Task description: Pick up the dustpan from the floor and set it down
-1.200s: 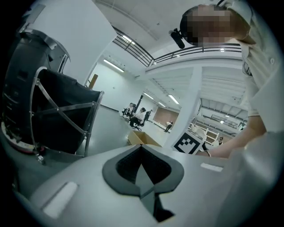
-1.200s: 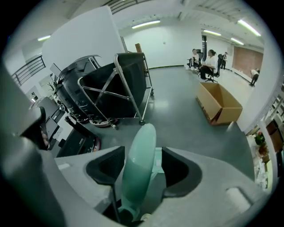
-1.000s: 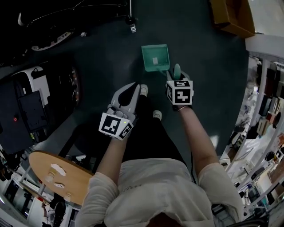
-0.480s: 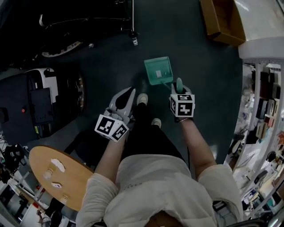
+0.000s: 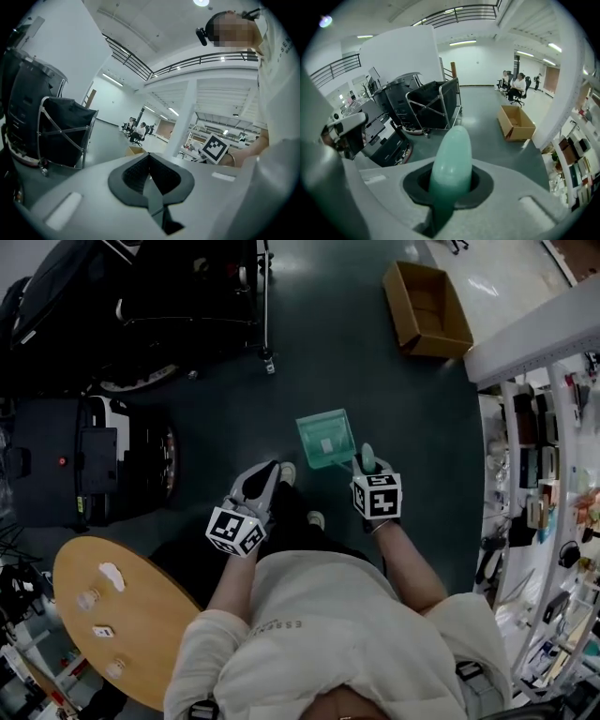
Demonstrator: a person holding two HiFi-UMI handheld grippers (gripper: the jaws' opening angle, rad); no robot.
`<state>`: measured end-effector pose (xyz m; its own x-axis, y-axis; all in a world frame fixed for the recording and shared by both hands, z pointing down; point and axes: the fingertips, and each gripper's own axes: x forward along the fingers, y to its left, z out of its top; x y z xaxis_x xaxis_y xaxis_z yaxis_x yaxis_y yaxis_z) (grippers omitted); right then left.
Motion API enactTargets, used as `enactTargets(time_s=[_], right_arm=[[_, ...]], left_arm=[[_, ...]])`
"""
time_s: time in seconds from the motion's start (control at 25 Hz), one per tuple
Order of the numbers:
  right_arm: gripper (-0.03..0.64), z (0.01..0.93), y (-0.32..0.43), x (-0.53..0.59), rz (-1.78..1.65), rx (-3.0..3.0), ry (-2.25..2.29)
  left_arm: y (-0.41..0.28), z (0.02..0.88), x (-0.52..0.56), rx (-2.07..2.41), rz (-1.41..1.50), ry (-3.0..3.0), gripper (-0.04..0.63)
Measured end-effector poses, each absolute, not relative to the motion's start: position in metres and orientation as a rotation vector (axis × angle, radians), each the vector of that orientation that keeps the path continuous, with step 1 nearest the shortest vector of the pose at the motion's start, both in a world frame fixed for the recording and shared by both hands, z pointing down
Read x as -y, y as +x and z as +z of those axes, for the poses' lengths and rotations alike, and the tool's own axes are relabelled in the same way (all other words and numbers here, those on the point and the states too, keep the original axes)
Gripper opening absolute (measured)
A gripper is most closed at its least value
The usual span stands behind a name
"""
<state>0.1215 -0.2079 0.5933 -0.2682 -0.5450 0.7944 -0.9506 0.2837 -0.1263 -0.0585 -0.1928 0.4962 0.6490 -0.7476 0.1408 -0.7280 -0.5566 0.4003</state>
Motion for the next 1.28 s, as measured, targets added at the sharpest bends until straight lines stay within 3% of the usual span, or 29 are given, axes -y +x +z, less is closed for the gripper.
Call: enactTargets(time_s=[0.6,0.96,1.28], right_arm=[[0.017,0.593,0.151,0.109,0.874,1.909,1.29],[0.017,0.601,0.141,0.148,0.893,1.884,1.295],[0.017,0.602,0.111,0.238,0.876,1.874,1.307]], left_arm=[[-0.042,0.48,0.127,1.239,-0.026,2.471,0.008],[-0.073,0.494,0.149,1.282,0.026,2.382,0.008],[-0.114,0.498,0.24,1.344,0.026,2.327,0.008]])
